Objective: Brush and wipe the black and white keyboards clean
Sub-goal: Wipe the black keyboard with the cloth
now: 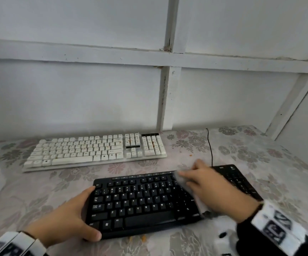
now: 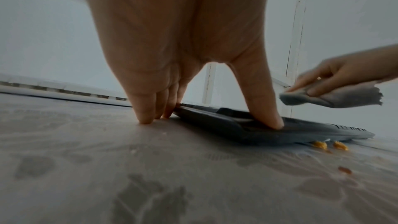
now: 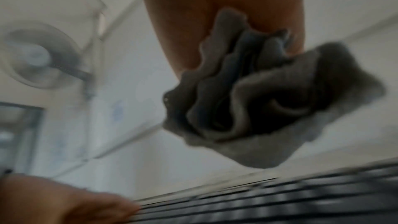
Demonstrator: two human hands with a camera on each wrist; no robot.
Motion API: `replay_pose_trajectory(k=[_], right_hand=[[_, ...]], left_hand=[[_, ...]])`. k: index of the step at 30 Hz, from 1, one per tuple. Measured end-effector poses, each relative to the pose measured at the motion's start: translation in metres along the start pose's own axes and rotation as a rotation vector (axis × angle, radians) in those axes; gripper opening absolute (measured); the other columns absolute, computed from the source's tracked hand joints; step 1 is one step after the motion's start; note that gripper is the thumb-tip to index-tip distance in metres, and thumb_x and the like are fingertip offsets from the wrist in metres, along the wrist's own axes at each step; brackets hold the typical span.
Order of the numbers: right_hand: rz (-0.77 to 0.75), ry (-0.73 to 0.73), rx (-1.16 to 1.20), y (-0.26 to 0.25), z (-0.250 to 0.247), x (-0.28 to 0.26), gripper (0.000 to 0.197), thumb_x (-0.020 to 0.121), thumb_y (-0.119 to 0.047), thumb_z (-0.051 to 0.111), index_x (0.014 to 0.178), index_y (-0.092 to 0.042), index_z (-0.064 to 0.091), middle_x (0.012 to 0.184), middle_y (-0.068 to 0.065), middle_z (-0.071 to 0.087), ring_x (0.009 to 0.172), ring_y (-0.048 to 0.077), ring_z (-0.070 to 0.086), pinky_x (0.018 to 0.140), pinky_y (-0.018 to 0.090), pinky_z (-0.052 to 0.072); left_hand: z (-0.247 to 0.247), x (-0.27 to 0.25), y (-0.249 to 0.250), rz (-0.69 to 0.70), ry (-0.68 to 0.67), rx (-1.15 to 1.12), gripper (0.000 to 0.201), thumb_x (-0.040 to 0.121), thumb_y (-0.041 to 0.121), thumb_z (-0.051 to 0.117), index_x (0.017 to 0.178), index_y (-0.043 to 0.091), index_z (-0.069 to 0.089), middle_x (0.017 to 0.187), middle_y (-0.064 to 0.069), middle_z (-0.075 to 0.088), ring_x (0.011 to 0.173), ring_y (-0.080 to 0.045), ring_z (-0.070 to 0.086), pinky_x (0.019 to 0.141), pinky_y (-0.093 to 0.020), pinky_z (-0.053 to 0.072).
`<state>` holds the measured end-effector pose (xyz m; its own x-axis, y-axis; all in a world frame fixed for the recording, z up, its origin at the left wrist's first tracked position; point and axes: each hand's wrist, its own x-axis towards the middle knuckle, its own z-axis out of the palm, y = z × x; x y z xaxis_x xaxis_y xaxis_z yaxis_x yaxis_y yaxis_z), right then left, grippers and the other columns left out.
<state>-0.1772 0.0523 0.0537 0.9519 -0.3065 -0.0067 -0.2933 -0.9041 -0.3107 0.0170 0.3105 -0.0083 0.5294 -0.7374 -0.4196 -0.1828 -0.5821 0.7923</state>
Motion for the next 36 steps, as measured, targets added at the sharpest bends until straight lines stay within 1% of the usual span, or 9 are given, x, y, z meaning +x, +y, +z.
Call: replay_pose_trajectory(k=[5, 10, 14, 20, 23, 27, 30, 33, 36], right_hand=[[-0.353, -0.137, 0.033, -0.100, 0.049, 0.036, 0.015, 0.087, -0.002, 0.052, 0.085, -0.017, 0.056, 0.096, 0.002, 0.032, 0.089, 0.026, 0.041, 0.079, 0.038, 0.040], [-0.429, -0.283, -0.100, -0.141, 0.075, 0.052, 0.020, 0.092, -0.001, 0.045, 0.103, -0.003, 0.062, 0.117, 0.015, 0.033, 0.094, 0.033, 0.035, 0.077, 0.044, 0.037], [-0.411, -0.267, -0.173, -0.133, 0.071, 0.045, 0.027, 0.092, 0.001, 0.043, 0.112, -0.006, 0.060, 0.118, 0.013, 0.034, 0.102, 0.035, 0.035, 0.062, 0.038, 0.031], [-0.304, -0.223, -0.178, -0.085, 0.061, 0.030, 0.037, 0.083, 0.010, 0.041, 0.107, -0.013, 0.057, 0.114, 0.005, 0.037, 0.085, 0.019, 0.022, 0.054, 0.021, 0.019], [-0.198, -0.206, -0.190, -0.058, 0.054, 0.021, 0.032, 0.082, 0.008, 0.040, 0.094, -0.016, 0.056, 0.104, -0.001, 0.034, 0.082, 0.018, 0.024, 0.058, 0.020, 0.025], [-0.045, -0.253, -0.190, -0.048, 0.033, 0.019, 0.032, 0.059, 0.011, 0.029, 0.061, -0.019, 0.039, 0.083, -0.006, 0.024, 0.072, 0.018, 0.029, 0.075, 0.038, 0.045], [-0.119, -0.189, -0.092, -0.071, 0.029, 0.026, 0.030, 0.077, 0.011, 0.045, 0.065, -0.017, 0.044, 0.091, -0.002, 0.032, 0.084, 0.020, 0.037, 0.075, 0.036, 0.040], [-0.328, -0.204, -0.032, -0.113, 0.043, 0.035, 0.024, 0.084, 0.002, 0.051, 0.069, -0.018, 0.051, 0.095, 0.001, 0.036, 0.088, 0.025, 0.037, 0.076, 0.038, 0.039], [-0.406, -0.289, -0.072, -0.142, 0.061, 0.046, 0.019, 0.090, -0.002, 0.046, 0.094, -0.009, 0.064, 0.107, 0.011, 0.037, 0.082, 0.023, 0.027, 0.061, 0.030, 0.033]], left_hand=[[-0.001, -0.001, -0.001, 0.007, 0.031, 0.046, 0.109, 0.039, 0.019, 0.087, 0.129, 0.039, 0.028, 0.116, 0.022, 0.054, 0.108, 0.001, 0.052, 0.090, -0.019, 0.043], [-0.001, 0.000, 0.005, -0.003, 0.023, 0.136, 0.103, 0.051, 0.019, 0.086, 0.126, 0.045, 0.020, 0.120, 0.023, 0.048, 0.112, -0.005, 0.052, 0.092, -0.029, 0.050], [0.000, 0.001, -0.001, 0.017, 0.032, 0.121, 0.094, 0.049, 0.017, 0.086, 0.114, 0.052, 0.027, 0.113, 0.028, 0.050, 0.107, 0.003, 0.052, 0.088, -0.020, 0.048], [0.001, 0.001, -0.004, 0.047, 0.041, 0.042, 0.091, 0.055, 0.005, 0.086, 0.106, 0.050, 0.027, 0.105, 0.032, 0.047, 0.097, 0.015, 0.045, 0.075, -0.001, 0.035], [0.000, 0.001, -0.005, 0.045, 0.033, 0.030, 0.100, 0.049, 0.011, 0.088, 0.115, 0.047, 0.023, 0.110, 0.030, 0.048, 0.103, 0.011, 0.046, 0.085, -0.009, 0.037], [0.000, 0.000, -0.006, 0.041, 0.025, 0.045, 0.099, 0.035, 0.025, 0.087, 0.111, 0.051, 0.029, 0.115, 0.026, 0.052, 0.112, 0.002, 0.049, 0.103, -0.026, 0.038], [0.000, -0.001, -0.005, 0.046, 0.023, 0.045, 0.093, 0.033, 0.027, 0.087, 0.104, 0.053, 0.034, 0.117, 0.022, 0.055, 0.114, -0.002, 0.051, 0.105, -0.031, 0.038], [0.001, -0.002, -0.002, 0.069, 0.028, 0.027, 0.088, 0.039, 0.014, 0.086, 0.104, 0.049, 0.039, 0.111, 0.020, 0.059, 0.110, -0.001, 0.054, 0.095, -0.025, 0.044], [0.000, -0.003, 0.001, 0.050, 0.006, 0.077, 0.092, 0.046, 0.014, 0.085, 0.121, 0.042, 0.037, 0.113, 0.019, 0.057, 0.106, -0.001, 0.055, 0.087, -0.021, 0.047]])
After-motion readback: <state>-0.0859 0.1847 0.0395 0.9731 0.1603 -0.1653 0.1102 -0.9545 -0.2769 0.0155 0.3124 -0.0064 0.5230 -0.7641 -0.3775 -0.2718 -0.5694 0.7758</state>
